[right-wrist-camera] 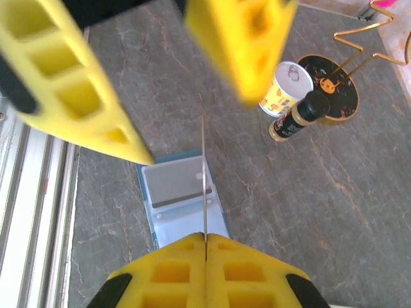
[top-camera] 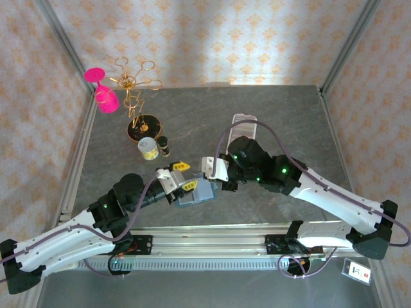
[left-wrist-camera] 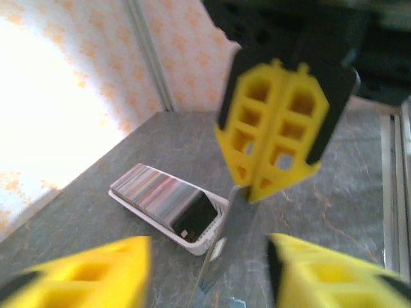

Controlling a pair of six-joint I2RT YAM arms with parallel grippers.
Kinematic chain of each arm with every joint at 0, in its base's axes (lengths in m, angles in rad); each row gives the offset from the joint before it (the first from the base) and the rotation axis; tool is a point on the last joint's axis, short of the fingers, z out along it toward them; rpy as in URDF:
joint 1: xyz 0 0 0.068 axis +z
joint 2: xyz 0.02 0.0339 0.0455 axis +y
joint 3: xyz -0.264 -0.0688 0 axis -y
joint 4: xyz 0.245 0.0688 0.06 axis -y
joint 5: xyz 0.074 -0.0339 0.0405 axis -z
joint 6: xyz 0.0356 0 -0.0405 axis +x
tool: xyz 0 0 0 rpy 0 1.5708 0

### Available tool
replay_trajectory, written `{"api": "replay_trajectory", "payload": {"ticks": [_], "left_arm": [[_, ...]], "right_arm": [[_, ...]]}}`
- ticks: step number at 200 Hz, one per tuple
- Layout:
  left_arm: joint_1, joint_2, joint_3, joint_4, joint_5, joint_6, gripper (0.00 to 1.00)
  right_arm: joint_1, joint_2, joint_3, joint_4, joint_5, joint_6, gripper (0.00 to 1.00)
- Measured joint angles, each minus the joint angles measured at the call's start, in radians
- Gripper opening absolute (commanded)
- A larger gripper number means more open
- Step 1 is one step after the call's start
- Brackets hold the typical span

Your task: Put the credit cards into the card holder

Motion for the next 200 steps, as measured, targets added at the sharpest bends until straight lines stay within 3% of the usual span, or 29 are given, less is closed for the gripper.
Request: {"api": "replay_trajectory", "payload": {"ticks": [11,27,54,78,111,147,200], "left_arm": [[0.000,-0.016,-0.015,0.025,-0.020,-0.079,0.87],[0.000,-0.043,-0.053,0.053,-0.066,-0.230,0.85],[0.000,-0.100,-0.137,0.035,-0.208,-0.527,0.87],[0.001,-0.162,-0.188,-0.051,-0.333,-0.790,0.86],[0.001,-0.179,-0.253,-0.131,-0.365,-1.043,0.77],[0.003,-0.052,-0.299,-0.192,-0.344,-1.202,0.71],[0.035,0.063,-0.356,-0.193,-0.277,-1.279,0.53]], "right_arm": [[0.000,-0.032,-0.058,0.040,0.018,0.051,0.00],[0.000,-0.084,-0.173,0.128,0.046,0.156,0.00],[0.000,-0.113,-0.364,0.306,0.082,0.439,0.00],[-0.005,-0.047,-0.442,0.436,0.102,0.715,0.00],[-0.030,0.094,-0.454,0.603,0.074,1.017,0.00],[-0.061,0.258,-0.435,0.695,0.036,1.199,0.00],[-0.109,0.385,-0.426,0.772,-0.016,1.296,0.00]]}}
